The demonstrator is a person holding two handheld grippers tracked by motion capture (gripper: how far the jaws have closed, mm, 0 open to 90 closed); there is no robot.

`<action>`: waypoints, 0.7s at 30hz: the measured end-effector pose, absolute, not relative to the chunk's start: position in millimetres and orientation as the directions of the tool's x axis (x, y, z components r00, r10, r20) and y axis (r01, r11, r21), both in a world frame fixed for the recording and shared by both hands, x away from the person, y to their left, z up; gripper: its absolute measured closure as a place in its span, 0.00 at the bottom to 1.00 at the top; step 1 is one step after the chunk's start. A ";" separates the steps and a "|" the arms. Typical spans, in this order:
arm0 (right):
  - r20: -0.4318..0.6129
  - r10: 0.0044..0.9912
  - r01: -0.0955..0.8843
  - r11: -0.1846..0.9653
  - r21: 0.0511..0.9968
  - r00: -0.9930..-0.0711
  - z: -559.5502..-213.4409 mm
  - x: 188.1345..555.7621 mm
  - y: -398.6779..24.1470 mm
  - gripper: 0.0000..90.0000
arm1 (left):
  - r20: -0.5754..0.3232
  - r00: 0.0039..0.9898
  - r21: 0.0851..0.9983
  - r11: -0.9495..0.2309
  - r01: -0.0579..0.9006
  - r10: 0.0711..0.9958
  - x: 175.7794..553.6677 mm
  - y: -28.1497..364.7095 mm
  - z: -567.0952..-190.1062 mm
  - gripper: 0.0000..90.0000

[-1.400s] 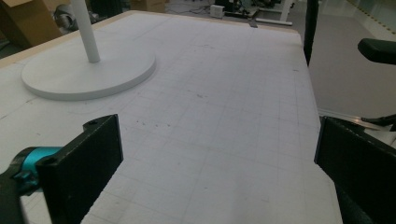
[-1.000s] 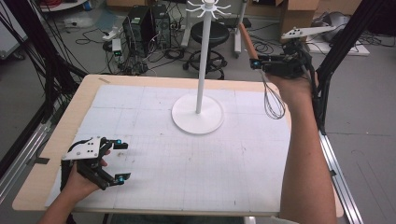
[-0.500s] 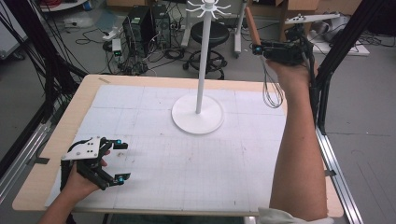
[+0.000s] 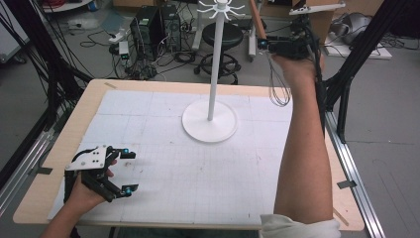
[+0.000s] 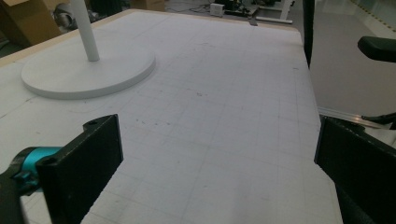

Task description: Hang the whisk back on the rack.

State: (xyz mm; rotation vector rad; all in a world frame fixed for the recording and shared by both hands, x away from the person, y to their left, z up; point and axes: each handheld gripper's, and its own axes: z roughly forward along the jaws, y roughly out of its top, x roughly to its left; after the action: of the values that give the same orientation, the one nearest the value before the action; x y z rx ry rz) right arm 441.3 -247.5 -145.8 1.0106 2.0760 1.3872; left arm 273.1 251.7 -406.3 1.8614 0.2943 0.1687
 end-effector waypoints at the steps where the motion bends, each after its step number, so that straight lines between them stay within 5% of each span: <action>1: 0.033 0.774 0.325 0.227 0.918 -0.632 -145.3 441.8 -245.9 0.79 | -0.033 0.958 0.952 -0.283 0.117 0.285 273.0 251.7 -406.4 0.02; 21: 0.026 0.742 0.324 0.261 0.909 -0.670 -149.9 444.0 -226.0 0.79 | -0.028 0.958 0.952 -0.285 0.113 0.287 273.1 252.4 -406.4 0.02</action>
State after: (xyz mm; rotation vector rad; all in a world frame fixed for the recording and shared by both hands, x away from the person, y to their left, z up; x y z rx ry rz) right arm 444.0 -226.0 -149.9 0.9674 2.1305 1.3859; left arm 273.1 252.4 -406.4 1.8621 0.2924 0.1737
